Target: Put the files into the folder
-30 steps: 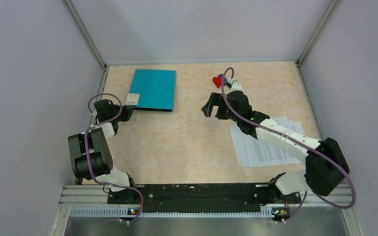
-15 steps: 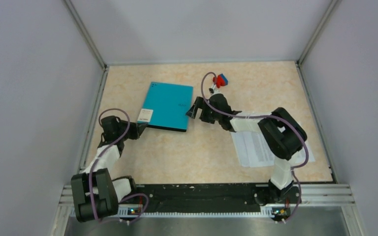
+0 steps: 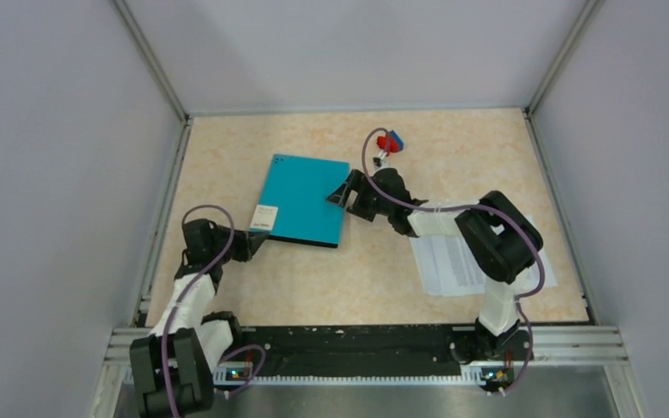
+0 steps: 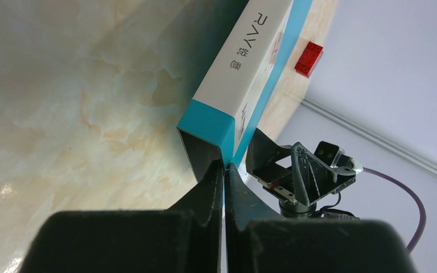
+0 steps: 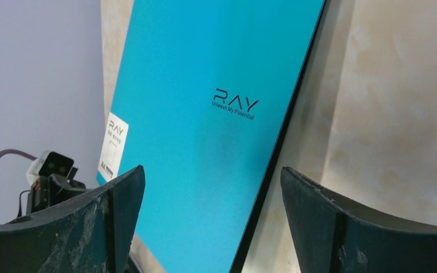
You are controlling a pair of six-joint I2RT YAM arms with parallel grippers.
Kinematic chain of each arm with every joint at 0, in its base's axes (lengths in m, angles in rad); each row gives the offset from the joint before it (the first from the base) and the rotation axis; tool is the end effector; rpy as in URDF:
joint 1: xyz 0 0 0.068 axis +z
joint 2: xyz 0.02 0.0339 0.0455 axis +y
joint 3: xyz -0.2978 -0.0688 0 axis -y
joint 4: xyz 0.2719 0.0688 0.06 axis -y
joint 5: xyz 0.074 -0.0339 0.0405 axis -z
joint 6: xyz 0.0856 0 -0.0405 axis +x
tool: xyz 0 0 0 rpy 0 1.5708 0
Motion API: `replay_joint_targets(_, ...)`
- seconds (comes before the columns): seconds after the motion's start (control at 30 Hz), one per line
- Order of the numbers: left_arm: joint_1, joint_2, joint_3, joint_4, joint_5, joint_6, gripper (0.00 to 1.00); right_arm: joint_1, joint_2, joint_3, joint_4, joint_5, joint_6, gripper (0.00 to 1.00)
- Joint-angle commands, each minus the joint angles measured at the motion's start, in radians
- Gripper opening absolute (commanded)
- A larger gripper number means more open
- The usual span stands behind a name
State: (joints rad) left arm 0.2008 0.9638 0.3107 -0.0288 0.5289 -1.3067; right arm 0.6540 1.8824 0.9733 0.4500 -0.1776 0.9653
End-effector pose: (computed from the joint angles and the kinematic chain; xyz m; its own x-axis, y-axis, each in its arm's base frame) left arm 0.2216 0.0010 0.1473 -0.3656 -0.9249 0.1043 -0.5409 0.1199 -0.8325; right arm 0.3619 0.2965 0.1492 -0.7959 0.4096 -0.4459 -0.1232 0.6114 0.7816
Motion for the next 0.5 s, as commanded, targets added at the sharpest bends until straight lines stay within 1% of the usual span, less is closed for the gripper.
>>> replay_joint_targets(0.0, -0.008, -0.060, -0.018, 0.021, 0.063, -0.001, 0.00, 0.006, -0.070, -0.024, 0.070, -0.019, 0.048, 0.87)
replay_joint_targets(0.13, -0.008, -0.094, -0.020, 0.008, 0.072, -0.002, 0.00, 0.010, -0.051, -0.040, 0.128, -0.064, 0.097, 0.86)
replay_joint_targets(0.23, -0.008, -0.111, -0.028, 0.003, 0.078, -0.005, 0.00, 0.019, -0.038, -0.024, 0.109, -0.069, 0.097, 0.86)
replay_joint_targets(0.4, -0.009, -0.119, -0.034, -0.008, 0.083, 0.001, 0.00, 0.020, -0.045, -0.036, 0.131, -0.070, 0.115, 0.86)
replay_joint_targets(0.47, -0.008, -0.126, -0.040, -0.010, 0.084, 0.000, 0.00, 0.022, -0.050, -0.032, 0.093, -0.054, 0.111, 0.86)
